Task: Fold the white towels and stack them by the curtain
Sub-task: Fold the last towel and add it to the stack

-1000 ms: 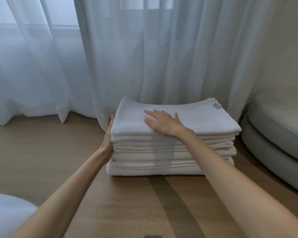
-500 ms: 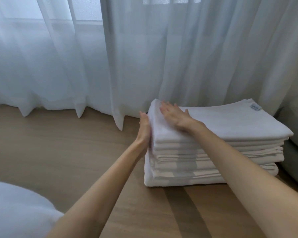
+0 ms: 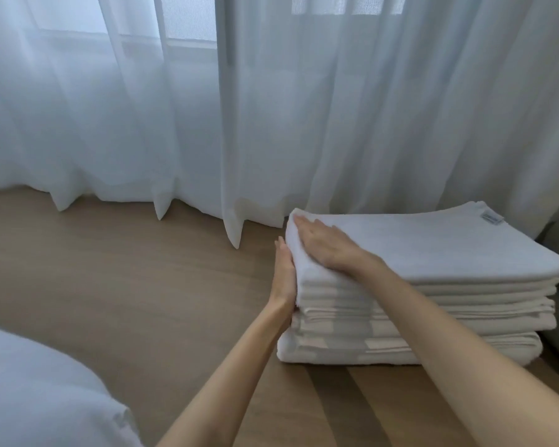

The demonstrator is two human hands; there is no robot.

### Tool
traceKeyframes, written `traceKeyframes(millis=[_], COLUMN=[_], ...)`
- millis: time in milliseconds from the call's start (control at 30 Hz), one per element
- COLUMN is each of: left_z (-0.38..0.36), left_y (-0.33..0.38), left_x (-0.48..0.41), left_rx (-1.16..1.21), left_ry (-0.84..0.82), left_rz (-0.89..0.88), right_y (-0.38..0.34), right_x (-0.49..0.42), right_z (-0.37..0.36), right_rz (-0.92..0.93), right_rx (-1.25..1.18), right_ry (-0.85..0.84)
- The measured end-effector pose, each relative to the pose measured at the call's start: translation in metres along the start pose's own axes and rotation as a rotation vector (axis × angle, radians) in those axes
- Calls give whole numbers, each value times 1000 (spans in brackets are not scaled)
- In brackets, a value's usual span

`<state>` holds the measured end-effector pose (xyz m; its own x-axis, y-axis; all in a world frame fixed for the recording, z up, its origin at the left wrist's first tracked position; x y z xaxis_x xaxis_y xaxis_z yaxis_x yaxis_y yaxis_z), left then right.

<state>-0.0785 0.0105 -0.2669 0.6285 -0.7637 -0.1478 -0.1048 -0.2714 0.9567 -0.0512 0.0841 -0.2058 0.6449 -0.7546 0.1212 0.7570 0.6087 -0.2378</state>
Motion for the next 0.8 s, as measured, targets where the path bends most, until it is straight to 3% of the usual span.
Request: traceKeyframes(millis=[167,300,400,467,567,667,800], left_z=[11,4,11,21,8,-37,-131], left_y=[-12,-11,9,34,87,117,112], left_x=[20,34,35,32,20,9,10], left_rx=[-49,-88,-195,-244,-278,-451,-765], left_ry=[12,-27,29,155,191,61,-283], left_rz=[17,13,-15,-76,-277,-389,-454], right_y=[72,70,69,79,121,189,261], right_x=[23,49,51,53,65,88,109], right_z=[20,4,10,25,59,87,97], right_rz=[-192,-193,-170,-157,-247,-439,-615], right_rx=[144,148,87,23,4,34,2], right_ry=[53,150,108,81,243,400,433])
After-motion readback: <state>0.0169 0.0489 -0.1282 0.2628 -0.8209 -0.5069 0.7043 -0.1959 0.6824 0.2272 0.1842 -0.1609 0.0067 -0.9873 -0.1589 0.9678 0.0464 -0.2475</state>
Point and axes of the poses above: each hand's wrist, its own x-axis away from the middle knuckle, its own z-axis out of the back of the hand, y = z × x, the point moved 10 cm from there along -x, towards the middle knuckle, and after that the axes turned 14 degrees about -z, right-handed, at the moved point
